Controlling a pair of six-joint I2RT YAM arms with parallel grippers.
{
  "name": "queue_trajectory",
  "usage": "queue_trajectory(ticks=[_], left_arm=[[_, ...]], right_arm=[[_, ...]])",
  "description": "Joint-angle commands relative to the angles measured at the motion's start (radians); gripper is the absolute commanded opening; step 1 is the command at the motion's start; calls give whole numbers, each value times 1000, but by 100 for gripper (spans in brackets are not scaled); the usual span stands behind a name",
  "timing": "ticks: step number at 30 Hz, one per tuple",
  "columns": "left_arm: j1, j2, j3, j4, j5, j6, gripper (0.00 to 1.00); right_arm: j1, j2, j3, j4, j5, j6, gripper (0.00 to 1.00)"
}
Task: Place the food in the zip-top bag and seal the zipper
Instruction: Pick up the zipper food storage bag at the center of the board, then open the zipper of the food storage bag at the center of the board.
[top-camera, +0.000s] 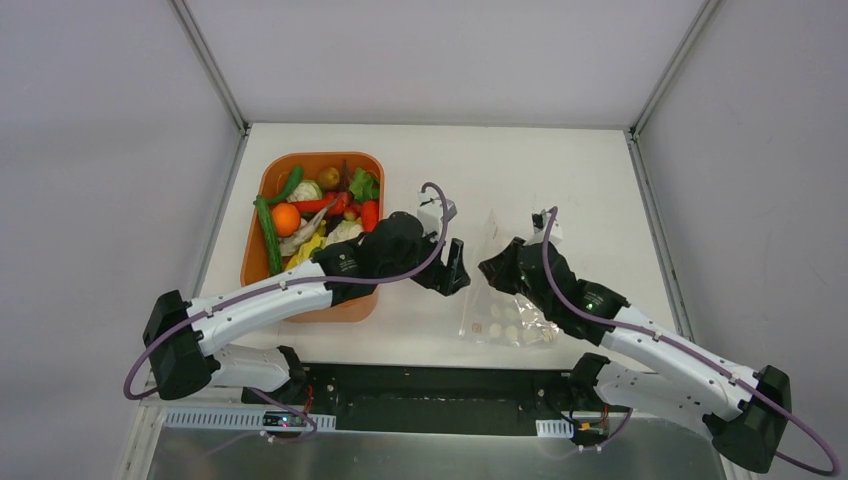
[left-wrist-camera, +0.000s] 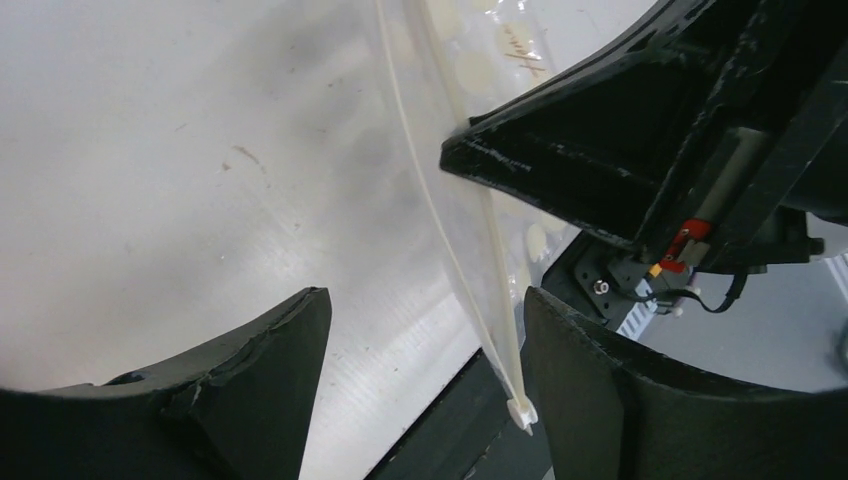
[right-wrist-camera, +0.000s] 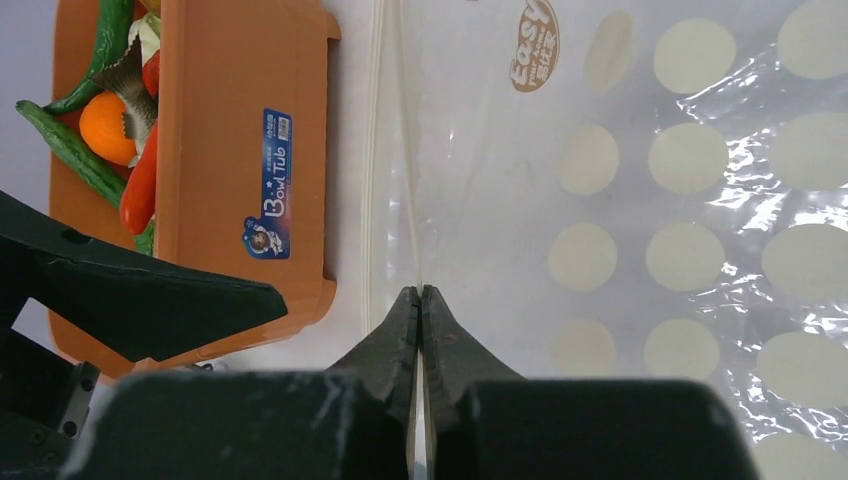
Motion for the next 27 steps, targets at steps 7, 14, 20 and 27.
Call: queue_trajectory(ticks=[7,14,20,27], left_arm=[[-11,91,3,80,52,-49,59],[-11,144,34,78,63,-47,52],[-12,170,44,71,56,-57,40],[-11,150,29,70,21,-70,0]], right_arm=[[-20,-2,19,13,-72,28,0],[-24,-6,18,10,-82,32,0],[-26,8,35,8,-88,28,0],[-27,31,64,-43,-60,22,5]])
